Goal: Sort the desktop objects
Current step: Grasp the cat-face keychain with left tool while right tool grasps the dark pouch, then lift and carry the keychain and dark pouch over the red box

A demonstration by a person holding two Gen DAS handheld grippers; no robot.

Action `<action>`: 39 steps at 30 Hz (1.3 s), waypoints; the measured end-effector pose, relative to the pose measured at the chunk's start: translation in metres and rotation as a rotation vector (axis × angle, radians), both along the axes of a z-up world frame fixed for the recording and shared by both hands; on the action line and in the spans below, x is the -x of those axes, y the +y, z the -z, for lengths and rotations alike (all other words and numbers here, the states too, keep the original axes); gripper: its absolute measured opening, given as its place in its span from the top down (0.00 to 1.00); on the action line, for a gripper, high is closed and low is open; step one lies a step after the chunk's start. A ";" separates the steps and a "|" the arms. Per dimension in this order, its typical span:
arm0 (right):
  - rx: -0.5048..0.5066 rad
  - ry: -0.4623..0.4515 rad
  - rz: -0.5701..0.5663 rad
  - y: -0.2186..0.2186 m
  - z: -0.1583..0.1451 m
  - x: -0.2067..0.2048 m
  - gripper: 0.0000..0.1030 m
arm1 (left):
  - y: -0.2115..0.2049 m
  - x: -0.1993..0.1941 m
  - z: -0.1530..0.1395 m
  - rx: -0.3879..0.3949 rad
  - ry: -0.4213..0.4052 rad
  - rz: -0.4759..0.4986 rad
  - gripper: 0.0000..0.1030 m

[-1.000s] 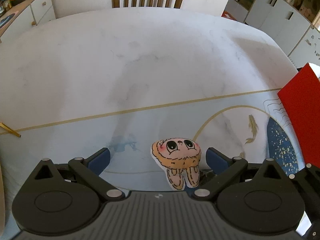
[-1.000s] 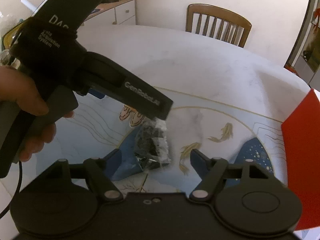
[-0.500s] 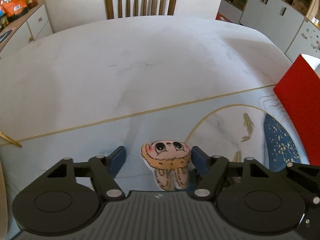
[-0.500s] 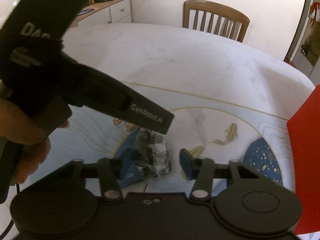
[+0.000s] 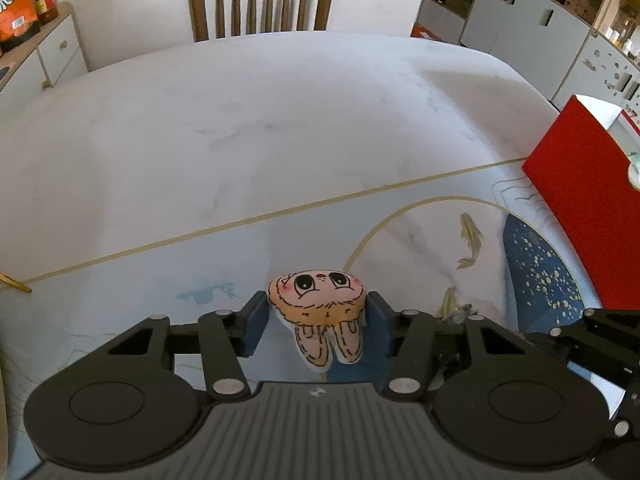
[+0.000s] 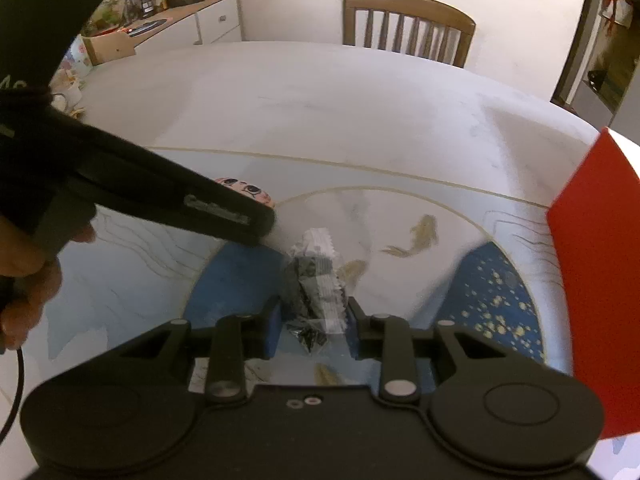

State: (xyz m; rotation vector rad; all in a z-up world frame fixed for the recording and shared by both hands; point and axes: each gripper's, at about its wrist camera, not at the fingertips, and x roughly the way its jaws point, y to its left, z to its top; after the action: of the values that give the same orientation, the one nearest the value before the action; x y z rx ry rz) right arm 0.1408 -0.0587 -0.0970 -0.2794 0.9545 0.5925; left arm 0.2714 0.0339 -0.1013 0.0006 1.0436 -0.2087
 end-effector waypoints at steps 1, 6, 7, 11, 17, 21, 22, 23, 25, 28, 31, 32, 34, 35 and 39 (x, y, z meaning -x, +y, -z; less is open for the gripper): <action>0.001 0.002 0.005 -0.002 0.000 0.001 0.71 | -0.001 0.001 0.000 0.004 0.001 0.006 0.50; -0.002 0.002 0.032 -0.017 0.001 -0.001 0.74 | -0.008 0.006 0.000 -0.002 0.002 0.038 0.53; -0.004 0.000 0.036 -0.021 0.000 -0.002 0.75 | -0.009 0.008 0.000 0.002 0.005 0.043 0.53; -0.015 -0.002 0.056 -0.037 -0.006 0.002 0.77 | -0.016 0.019 -0.001 0.006 0.016 0.061 0.53; -0.036 -0.003 0.084 -0.060 -0.020 0.010 0.77 | -0.032 0.040 -0.003 0.026 0.032 0.097 0.54; -0.050 -0.006 0.095 -0.077 -0.032 0.017 0.77 | -0.044 0.056 -0.011 0.058 0.035 0.121 0.54; -0.053 -0.007 0.097 -0.081 -0.034 0.019 0.77 | -0.048 0.059 -0.014 0.065 0.034 0.128 0.54; -0.055 -0.008 0.099 -0.085 -0.037 0.021 0.77 | -0.051 0.063 -0.017 0.070 0.033 0.135 0.54; -0.059 -0.005 0.107 -0.094 -0.040 0.024 0.77 | -0.059 0.069 -0.022 0.080 0.032 0.149 0.54; -0.064 0.001 0.113 -0.107 -0.045 0.027 0.77 | -0.069 0.077 -0.032 0.091 0.027 0.164 0.54; -0.066 0.000 0.124 -0.120 -0.050 0.031 0.77 | -0.078 0.082 -0.039 0.104 0.025 0.174 0.54; -0.065 0.003 0.127 -0.124 -0.052 0.031 0.77 | -0.082 0.084 -0.041 0.109 0.025 0.177 0.54; -0.066 0.007 0.131 -0.133 -0.055 0.032 0.77 | -0.088 0.087 -0.045 0.115 0.024 0.181 0.54; -0.067 0.010 0.128 -0.138 -0.057 0.033 0.77 | -0.091 0.088 -0.047 0.117 0.024 0.183 0.54; -0.073 0.016 0.122 -0.157 -0.068 0.035 0.77 | -0.106 0.094 -0.056 0.129 0.020 0.192 0.54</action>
State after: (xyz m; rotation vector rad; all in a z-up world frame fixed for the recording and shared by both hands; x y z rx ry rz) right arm 0.1053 -0.2159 -0.0291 -0.1497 0.9561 0.5171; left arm 0.1772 -0.0716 -0.0453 -0.0177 1.0486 -0.4506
